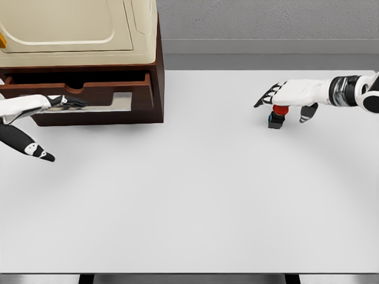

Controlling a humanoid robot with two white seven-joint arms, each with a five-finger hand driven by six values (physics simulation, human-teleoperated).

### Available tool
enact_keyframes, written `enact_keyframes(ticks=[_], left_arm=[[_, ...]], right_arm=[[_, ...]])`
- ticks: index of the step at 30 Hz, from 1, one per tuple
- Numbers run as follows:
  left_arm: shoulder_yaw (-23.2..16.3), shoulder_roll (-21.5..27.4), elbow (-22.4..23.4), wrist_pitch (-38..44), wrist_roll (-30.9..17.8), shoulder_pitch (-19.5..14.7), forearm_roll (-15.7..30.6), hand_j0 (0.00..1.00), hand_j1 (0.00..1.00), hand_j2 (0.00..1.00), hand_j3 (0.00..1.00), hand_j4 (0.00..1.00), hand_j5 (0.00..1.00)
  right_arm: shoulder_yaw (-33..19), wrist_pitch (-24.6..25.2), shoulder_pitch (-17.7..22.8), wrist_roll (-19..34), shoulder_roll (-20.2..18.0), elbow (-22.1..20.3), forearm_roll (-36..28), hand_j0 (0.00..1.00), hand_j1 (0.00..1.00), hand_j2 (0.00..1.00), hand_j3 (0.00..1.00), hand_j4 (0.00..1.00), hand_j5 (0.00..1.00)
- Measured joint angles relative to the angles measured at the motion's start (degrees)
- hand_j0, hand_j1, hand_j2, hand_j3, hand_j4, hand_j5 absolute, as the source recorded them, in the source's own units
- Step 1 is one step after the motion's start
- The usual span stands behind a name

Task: Open the cabinet drawer with left arm, and place a switch into the drawer with right arm

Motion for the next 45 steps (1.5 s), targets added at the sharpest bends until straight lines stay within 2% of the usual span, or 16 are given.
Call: enact_keyframes(ticks=[14,20,29,38,45], left_arm=[[0.06,1.39,0.32,-1.40,0.02,-0.18,0.59,1.00,1.00,1.00,1.00,1.00,1.00],[0.59,0.61,1.90,-1.45,0.02,-0.35,-0.32,1.00,1.00,1.00,1.00,1.00,1.00],[0.59,-1.02,3.78,-0.99,0.02,-0.18,-2.58,1.00,1.00,1.00,1.00,1.00,1.00],[0.59,-1.28,5.76,-0.89,0.02,-0.18,-2.97,1.00,1.00,1.00,1.00,1.00,1.00],[0.34,-1.31,5.65,-1.27,0.02,-0.18,-2.76,1.00,1.00,1.00,1.00,1.00,1.00]], right_arm=[[0.04,0.00,0.26,0.00,-0.22,-0.15,0.07,1.00,1.00,1.00,1.00,1.00,1.00],[0.01,0.00,0.26,0.00,-0.24,-0.23,0.07,0.89,0.89,0.89,0.89,0.89,0.89],[0.26,0.00,0.26,0.00,-0.09,-0.35,0.08,0.88,0.88,0.88,0.88,0.88,0.88],[0.51,0.00,0.26,0.00,-0.06,-0.38,0.09,0.82,0.82,0.82,0.82,0.82,0.82],[0.52,0.00,0.26,0.00,-0.07,-0.32,0.06,0.83,0.83,0.83,0.83,0.83,0.83]])
